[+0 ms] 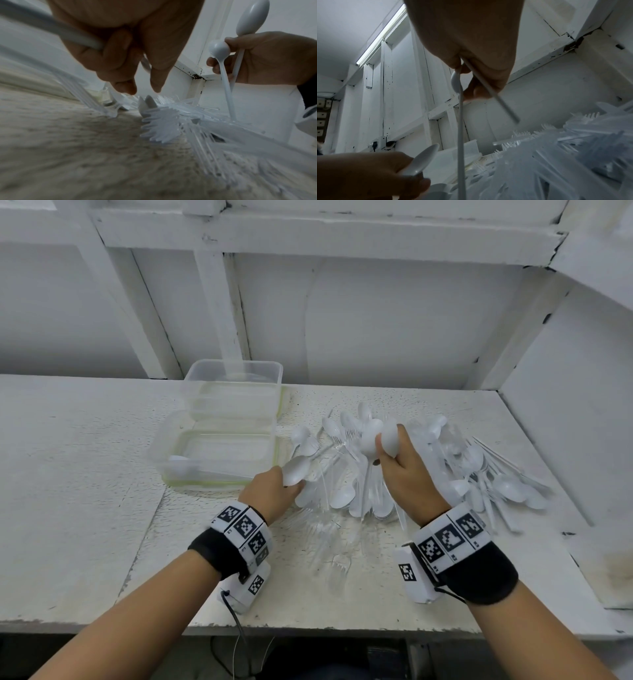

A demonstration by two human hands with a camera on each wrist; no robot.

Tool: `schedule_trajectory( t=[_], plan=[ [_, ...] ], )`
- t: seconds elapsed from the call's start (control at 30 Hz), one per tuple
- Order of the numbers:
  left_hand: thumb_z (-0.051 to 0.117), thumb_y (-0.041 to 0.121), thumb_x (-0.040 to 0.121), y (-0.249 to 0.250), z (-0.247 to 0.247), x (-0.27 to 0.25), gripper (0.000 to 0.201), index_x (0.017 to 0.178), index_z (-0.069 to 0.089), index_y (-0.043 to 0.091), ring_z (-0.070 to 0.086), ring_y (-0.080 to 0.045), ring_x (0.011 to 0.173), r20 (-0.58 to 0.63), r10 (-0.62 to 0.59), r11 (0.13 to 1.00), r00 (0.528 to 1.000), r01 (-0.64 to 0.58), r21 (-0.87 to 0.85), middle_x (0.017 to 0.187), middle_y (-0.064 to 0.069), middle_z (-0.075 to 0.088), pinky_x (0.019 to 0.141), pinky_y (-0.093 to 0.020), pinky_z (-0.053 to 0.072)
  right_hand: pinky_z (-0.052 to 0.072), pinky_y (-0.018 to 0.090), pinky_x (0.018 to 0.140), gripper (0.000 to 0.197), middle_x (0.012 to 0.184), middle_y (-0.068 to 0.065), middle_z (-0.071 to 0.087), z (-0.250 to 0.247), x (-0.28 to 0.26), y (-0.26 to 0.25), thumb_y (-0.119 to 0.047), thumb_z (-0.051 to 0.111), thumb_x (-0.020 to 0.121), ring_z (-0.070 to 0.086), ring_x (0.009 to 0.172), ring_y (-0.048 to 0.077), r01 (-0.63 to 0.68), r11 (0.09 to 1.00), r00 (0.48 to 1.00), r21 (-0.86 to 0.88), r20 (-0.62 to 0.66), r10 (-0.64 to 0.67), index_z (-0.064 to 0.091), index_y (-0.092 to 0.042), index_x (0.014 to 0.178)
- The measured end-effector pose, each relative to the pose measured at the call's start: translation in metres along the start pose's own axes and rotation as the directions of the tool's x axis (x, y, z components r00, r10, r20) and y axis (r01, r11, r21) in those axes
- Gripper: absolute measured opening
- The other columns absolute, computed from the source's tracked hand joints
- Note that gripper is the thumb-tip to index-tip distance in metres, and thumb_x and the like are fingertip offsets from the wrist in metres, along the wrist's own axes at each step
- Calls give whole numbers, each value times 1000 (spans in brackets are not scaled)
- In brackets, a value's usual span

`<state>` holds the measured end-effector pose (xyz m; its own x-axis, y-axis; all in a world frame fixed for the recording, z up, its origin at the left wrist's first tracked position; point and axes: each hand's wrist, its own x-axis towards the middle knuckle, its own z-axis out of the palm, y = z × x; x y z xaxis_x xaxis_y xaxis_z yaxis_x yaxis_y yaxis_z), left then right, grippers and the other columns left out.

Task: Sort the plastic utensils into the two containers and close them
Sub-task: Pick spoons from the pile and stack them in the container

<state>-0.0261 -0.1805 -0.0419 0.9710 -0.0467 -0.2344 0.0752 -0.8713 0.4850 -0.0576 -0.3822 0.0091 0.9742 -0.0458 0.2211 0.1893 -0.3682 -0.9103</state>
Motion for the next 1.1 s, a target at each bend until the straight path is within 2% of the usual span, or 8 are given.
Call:
schedule_trajectory(
  t=[0.1,0.27,0.37,0.53,0.63,0.77,0.93,1.1],
  plan=[
    [52,30,91,4,-3,-2,26,106,53,9,52,-20,79,77,36,998,996,-39,43,89,-4,57,65,-27,39,49,37,72,27,77,-1,63,2,-2,-2,-23,33,100,62,78,29,-29,1000,997,2,72,29,39,0,113],
    [42,15,90,9,-12,-6,25,64,39,15,47,-20,62,55,32,998,998,-35,57,64,0,46,49,-25,29,50,36,59,20,70,1,49,3,-3,-4,-26,34,100,50,58,21,-35,990,996,137,86,23,43,-16,115],
    [41,20,91,13,-20,-12,20,74,43,11,51,-25,69,-11,79,990,997,-77,119,71,-3,52,58,-27,36,45,23,62,19,72,-18,53,2,-6,-2,-42,37,92,48,64,5,0,995,994,95,106,-10,44,-45,109],
    [38,9,90,12,-36,-19,7,94,42,13,52,-28,66,-180,170,982,969,-151,117,69,-3,51,51,-27,33,43,16,90,42,127,-6,54,0,-4,10,-21,49,96,55,106,2,-24,991,972,-135,227,55,40,-26,136],
    [47,14,89,10,-49,-22,7,95,44,12,50,-25,62,-295,175,981,939,-191,-27,65,0,49,49,-28,31,38,7,65,36,107,5,61,-1,-3,19,-2,45,94,52,69,-5,29,945,965,-325,255,58,52,-10,128],
    [57,15,84,7,-63,-24,11,86,50,7,44,-14,62,-414,99,929,905,-234,-287,70,0,50,53,-26,31,43,28,67,37,83,5,62,-2,-4,18,-3,43,94,55,70,18,18,939,961,-343,264,78,55,-19,125],
    [62,6,82,7,-72,-25,23,68,45,15,36,-1,49,-468,-32,764,883,-281,-581,61,3,37,45,-9,29,40,28,69,31,105,3,53,5,3,19,-28,46,97,57,91,23,236,630,858,-740,463,222,55,-25,127],
    [63,5,83,8,-73,-28,18,71,52,10,39,0,47,-417,-105,587,903,-282,-758,63,0,42,49,-13,35,37,29,64,27,114,10,46,19,2,29,-23,47,95,51,76,26,376,450,791,-810,533,299,62,-16,116]
  ],
)
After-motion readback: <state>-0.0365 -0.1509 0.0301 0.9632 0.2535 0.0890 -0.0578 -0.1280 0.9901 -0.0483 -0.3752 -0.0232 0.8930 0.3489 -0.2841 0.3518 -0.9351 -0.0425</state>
